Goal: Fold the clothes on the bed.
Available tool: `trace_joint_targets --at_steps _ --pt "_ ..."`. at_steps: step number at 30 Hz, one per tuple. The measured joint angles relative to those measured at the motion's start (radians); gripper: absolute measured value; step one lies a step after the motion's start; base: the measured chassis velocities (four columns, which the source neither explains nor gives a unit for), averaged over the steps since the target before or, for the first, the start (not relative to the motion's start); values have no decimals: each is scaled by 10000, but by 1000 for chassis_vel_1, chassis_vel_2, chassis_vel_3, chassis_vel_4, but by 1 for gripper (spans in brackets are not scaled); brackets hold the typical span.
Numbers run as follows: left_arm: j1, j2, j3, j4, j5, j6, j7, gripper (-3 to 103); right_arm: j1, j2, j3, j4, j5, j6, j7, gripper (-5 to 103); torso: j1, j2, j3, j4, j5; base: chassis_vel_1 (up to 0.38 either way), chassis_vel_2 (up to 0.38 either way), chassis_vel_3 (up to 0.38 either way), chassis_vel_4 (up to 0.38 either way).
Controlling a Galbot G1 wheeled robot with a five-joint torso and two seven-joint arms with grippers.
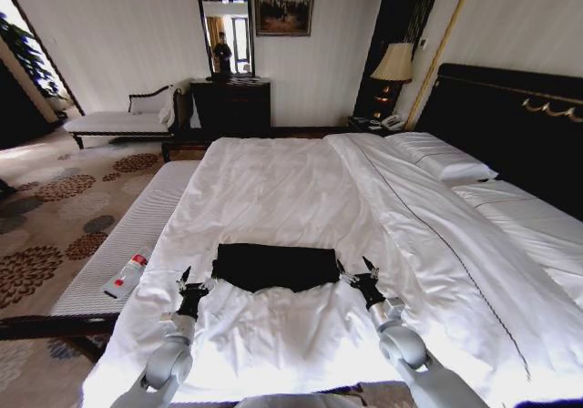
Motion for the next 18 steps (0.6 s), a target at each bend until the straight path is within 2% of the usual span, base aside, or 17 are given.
trace_joint_targets --at_steps 9,11,13,14,16,18 --pt "130 116 -161 -475 -71 185 -252 100 1662 -198 -1007 -791 -256 -350 -81 100 0 0 1 -2 1 0 0 0 0" --pt "-336 372 53 -520 -386 487 -549 100 2488 -267 -1708 -1415 -573 -378 -123 100 0 1 1 1 -1 0 0 0 0" --pt "-487 449 134 -523 -462 564 -613 100 2682 -273 -1867 -1603 -677 -356 -131 100 0 1 0 0 -1 0 0 0 0" --pt "-1052 729 477 -524 -778 853 -855 100 3193 -271 -2370 -2143 -970 -284 -153 100 0 0 1 0 -2 0 0 0 0" --pt "-1367 847 654 -507 -963 1019 -935 100 3381 -246 -2582 -2358 -1073 -270 -159 100 1 0 1 0 -1 0 0 0 0" --pt "-2296 1176 1268 -354 -1549 1368 -1142 100 3694 -128 -2987 -2775 -1298 -238 -160 100 2 0 1 0 -1 0 0 0 0"
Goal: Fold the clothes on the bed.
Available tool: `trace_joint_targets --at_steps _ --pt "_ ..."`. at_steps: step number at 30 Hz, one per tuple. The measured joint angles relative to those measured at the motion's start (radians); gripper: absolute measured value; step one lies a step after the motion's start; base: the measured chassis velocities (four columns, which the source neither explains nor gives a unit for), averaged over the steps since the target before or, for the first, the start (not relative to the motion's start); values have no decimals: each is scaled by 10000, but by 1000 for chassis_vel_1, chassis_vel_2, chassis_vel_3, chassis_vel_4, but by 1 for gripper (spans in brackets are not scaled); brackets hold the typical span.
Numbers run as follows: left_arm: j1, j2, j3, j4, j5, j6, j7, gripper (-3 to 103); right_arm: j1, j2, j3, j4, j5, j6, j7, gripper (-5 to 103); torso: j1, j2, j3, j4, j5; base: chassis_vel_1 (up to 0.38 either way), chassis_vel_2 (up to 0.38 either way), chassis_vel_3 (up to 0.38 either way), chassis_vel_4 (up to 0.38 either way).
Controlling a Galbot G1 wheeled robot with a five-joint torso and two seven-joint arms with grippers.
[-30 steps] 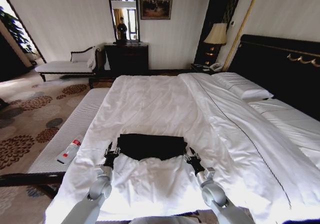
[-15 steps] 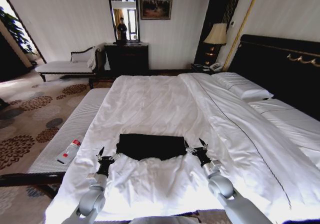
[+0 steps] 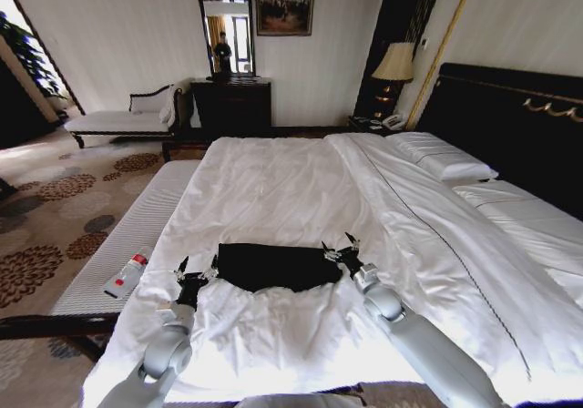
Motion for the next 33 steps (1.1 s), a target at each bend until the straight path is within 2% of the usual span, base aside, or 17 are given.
trace_joint_targets --at_steps 3,4,7,9,10,14,18,25,30,33 --pt "-1859 555 1414 649 -701 282 -208 100 37 172 -231 -310 -404 43 0 100 1 0 0 -5 2 0 0 0 0" --pt "-1859 555 1414 649 -701 282 -208 100 37 172 -231 -310 -404 43 0 100 1 0 0 -5 2 0 0 0 0" --pt "-3466 782 2704 1441 -1308 427 -377 100 -220 225 -176 -436 -754 143 -39 100 1 0 1 -3 2 0 0 0 0" --pt "-4504 705 3560 1934 -1716 546 -504 100 -511 227 15 -451 -936 217 -98 100 1 0 0 -1 0 0 0 0 0" --pt "-4504 705 3560 1934 -1716 546 -504 100 -511 227 15 -451 -936 217 -98 100 1 0 0 -1 0 0 0 0 0" --pt "-5857 148 5112 2700 -2050 620 -640 100 -1247 214 545 -224 -1230 313 -181 100 1 -1 0 -8 0 0 0 0 0" --pt "-5899 -115 5504 3001 -1919 606 -616 100 -1659 206 819 -5 -1248 337 -183 100 0 0 -1 -3 2 0 0 0 0" --pt "-5248 -128 5437 3234 -1481 376 -351 100 -1953 159 1067 257 -1208 406 -170 100 -2 0 -3 0 1 0 0 0 0" --pt "-4236 -149 4731 3265 -704 105 10 100 -2010 157 1115 340 -1120 414 -135 100 -1 0 -2 -2 0 0 0 0 0" --pt "-3176 -239 3783 3258 -57 -93 306 100 -2083 139 1142 395 -1044 420 -120 100 -3 0 -3 1 0 0 0 0 0"
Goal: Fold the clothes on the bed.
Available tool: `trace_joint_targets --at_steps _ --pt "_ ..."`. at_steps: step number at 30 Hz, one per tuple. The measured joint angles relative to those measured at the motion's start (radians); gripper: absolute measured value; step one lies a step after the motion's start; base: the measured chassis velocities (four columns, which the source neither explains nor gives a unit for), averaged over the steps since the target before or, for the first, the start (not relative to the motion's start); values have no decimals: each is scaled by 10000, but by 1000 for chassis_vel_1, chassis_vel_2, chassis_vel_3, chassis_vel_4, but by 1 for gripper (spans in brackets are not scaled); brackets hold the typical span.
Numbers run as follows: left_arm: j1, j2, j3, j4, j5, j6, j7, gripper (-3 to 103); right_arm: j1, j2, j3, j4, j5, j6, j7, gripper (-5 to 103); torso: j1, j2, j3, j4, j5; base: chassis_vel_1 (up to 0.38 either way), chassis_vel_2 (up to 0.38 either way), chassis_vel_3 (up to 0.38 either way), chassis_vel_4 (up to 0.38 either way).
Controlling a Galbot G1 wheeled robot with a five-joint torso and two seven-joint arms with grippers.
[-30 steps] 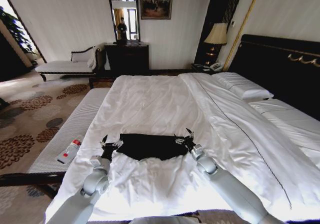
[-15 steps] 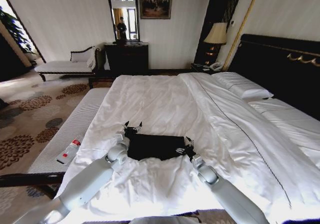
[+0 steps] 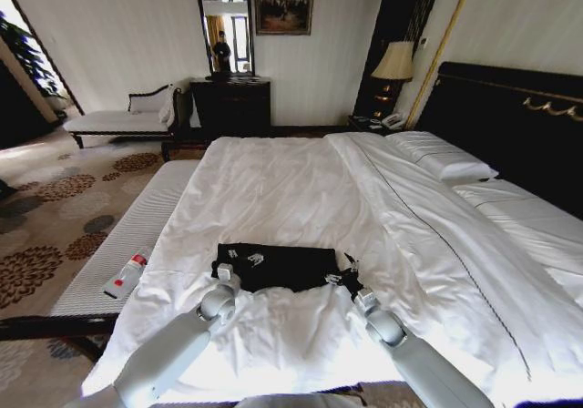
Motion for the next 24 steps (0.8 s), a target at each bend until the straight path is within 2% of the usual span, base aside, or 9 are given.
trace_joint_targets --at_steps 2,5,12,13,16,17,21,23,24 --pt "166 -7 -143 -9 86 -36 45 100 -17 -7 4 13 15 1 3 100 0 0 0 0 -1 0 0 0 0" --pt "1042 -8 -921 -155 439 -274 249 100 -122 -35 39 124 94 2 107 100 0 0 0 -3 0 0 0 0 0" --pt "2249 121 -1662 -502 839 -488 450 100 -386 -97 208 366 189 -3 186 100 0 0 0 0 -1 0 0 0 0" --pt "2443 86 -1796 -553 940 -550 478 100 -488 -90 253 447 364 -62 258 100 0 1 0 -1 0 0 0 0 0" --pt "3407 -278 -2467 -1165 1174 -769 555 100 -993 90 581 959 1850 -423 581 100 0 1 0 -5 -2 0 0 0 0" --pt "3407 -278 -2467 -1165 1174 -769 555 100 -993 90 581 959 1850 -423 581 100 0 1 0 -5 -2 0 0 0 0" --pt "4588 -567 -3476 -2329 1497 -943 641 100 -1325 166 1081 1791 3259 -909 974 100 -1 1 0 -2 -1 0 0 0 0" --pt "4671 -581 -3560 -2412 1512 -953 657 100 -1349 162 1131 1888 3397 -981 1023 100 -1 1 -1 -2 0 0 0 0 0" --pt "5108 -663 -3991 -2842 1583 -1007 721 100 -1430 134 1330 2250 4072 -1292 1178 100 -1 1 -1 -3 0 0 0 0 0"
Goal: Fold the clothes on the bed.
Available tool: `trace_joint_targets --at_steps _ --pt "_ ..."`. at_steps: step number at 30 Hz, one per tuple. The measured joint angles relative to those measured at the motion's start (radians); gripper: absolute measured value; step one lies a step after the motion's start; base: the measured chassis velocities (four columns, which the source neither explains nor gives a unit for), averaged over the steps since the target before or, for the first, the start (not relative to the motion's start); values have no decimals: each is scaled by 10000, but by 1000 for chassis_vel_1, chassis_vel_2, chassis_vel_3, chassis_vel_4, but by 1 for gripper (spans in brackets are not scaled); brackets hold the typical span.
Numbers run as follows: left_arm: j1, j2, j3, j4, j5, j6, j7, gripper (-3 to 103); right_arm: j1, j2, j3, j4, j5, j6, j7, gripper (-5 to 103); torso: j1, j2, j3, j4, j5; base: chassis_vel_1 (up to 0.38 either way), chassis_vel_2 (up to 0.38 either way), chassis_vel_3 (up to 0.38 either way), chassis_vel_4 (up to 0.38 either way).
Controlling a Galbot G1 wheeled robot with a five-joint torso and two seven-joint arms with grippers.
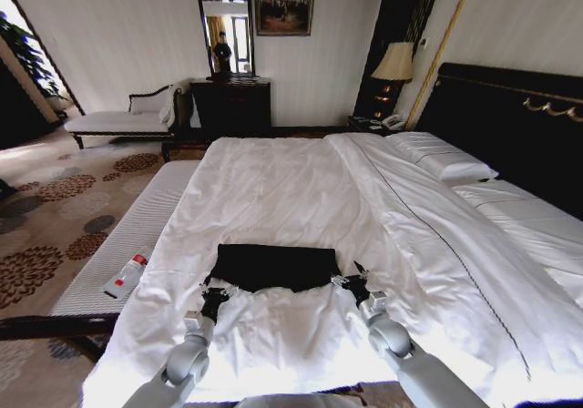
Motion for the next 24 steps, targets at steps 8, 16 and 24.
trace_joint_targets --at_steps 8,16,24 --pt "2717 -563 -1914 -1837 873 -286 538 100 -102 -36 1102 1342 4254 -2059 472 100 0 0 1 1 0 0 0 0 0" --pt "4657 -956 -2763 -2843 1629 -1069 930 100 38 31 1928 1717 6768 -3564 489 100 1 0 1 2 2 0 0 0 0" --pt "5759 -1222 -2818 -3195 2205 -2251 808 100 -55 -38 2415 1603 7568 -5074 9 100 1 0 2 -1 2 0 0 0 0"
